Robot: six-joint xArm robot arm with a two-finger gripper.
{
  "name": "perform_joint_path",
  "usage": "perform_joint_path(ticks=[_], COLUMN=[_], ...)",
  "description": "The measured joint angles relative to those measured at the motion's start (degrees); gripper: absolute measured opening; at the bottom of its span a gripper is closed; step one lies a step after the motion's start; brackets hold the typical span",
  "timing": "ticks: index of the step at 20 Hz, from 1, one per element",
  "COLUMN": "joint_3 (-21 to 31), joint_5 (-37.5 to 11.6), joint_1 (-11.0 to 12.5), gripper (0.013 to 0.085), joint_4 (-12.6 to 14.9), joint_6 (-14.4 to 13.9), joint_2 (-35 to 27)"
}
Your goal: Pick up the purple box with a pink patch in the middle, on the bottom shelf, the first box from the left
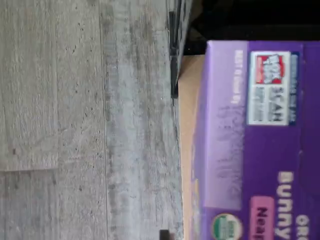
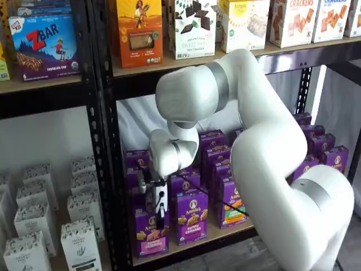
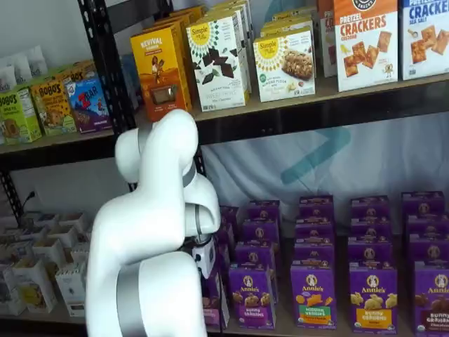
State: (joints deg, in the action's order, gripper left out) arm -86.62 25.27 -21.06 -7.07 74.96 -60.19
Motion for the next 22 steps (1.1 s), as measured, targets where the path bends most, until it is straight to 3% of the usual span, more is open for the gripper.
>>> perform_joint_path(ticks=[4, 11, 14, 22], joint_3=[0.09, 0.54, 0.71, 1.75], joint_5=[-0.24, -0.99, -0.92, -1.37], joint_1=[-0.19, -0.35, -0.36, -0.25], gripper=[0.045, 0.045, 0.037, 0.037], joint_4=[-0.26, -0.16, -0.31, -0.39], joint_6=[0.07, -0.18, -0.04, 0.16], joint_2=[-0.03, 0.13, 0.28, 1.14])
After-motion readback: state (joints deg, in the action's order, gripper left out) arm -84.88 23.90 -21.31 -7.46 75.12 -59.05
